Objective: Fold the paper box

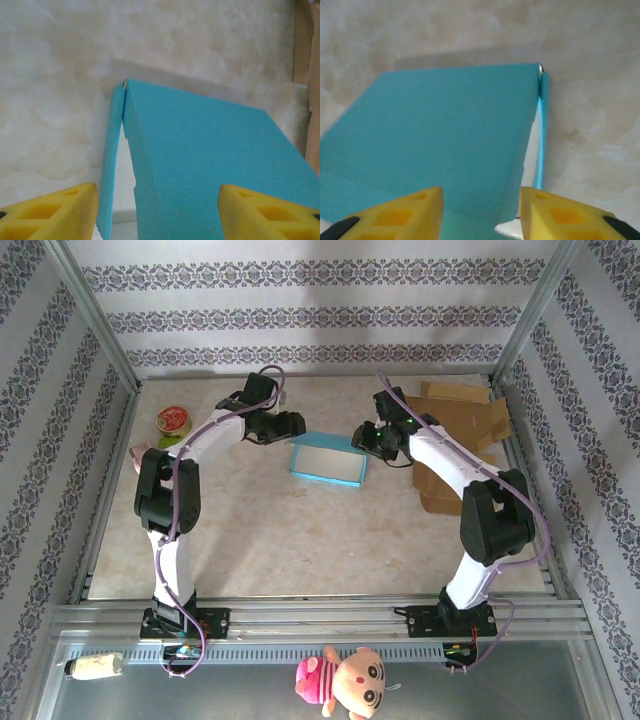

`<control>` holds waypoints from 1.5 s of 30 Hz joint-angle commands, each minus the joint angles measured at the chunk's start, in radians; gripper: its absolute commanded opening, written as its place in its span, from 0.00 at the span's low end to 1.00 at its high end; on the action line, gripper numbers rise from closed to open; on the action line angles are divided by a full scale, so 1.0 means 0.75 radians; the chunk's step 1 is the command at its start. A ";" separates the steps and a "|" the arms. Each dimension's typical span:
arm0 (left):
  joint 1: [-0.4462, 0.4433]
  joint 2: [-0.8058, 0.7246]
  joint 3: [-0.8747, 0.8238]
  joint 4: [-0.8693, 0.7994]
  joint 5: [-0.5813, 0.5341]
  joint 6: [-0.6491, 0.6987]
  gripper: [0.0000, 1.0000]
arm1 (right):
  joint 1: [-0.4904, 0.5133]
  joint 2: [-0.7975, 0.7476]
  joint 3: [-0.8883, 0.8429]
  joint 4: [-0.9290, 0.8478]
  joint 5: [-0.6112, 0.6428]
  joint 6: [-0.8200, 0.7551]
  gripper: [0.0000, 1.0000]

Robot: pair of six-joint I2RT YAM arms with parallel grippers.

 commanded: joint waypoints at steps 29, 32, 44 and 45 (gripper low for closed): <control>0.004 0.013 -0.274 0.299 0.216 -0.140 0.38 | 0.023 0.180 -0.096 0.082 0.112 -0.086 0.19; 0.004 -0.031 -0.271 0.298 0.203 -0.135 0.41 | 0.019 0.158 -0.078 0.065 0.111 -0.093 0.20; 0.003 -0.174 -0.347 0.253 0.063 -0.072 0.57 | 0.029 0.120 -0.001 0.028 0.171 -0.183 0.39; 0.004 -0.166 -0.352 0.236 0.070 -0.065 0.57 | 0.034 0.137 0.005 0.028 0.157 -0.182 0.40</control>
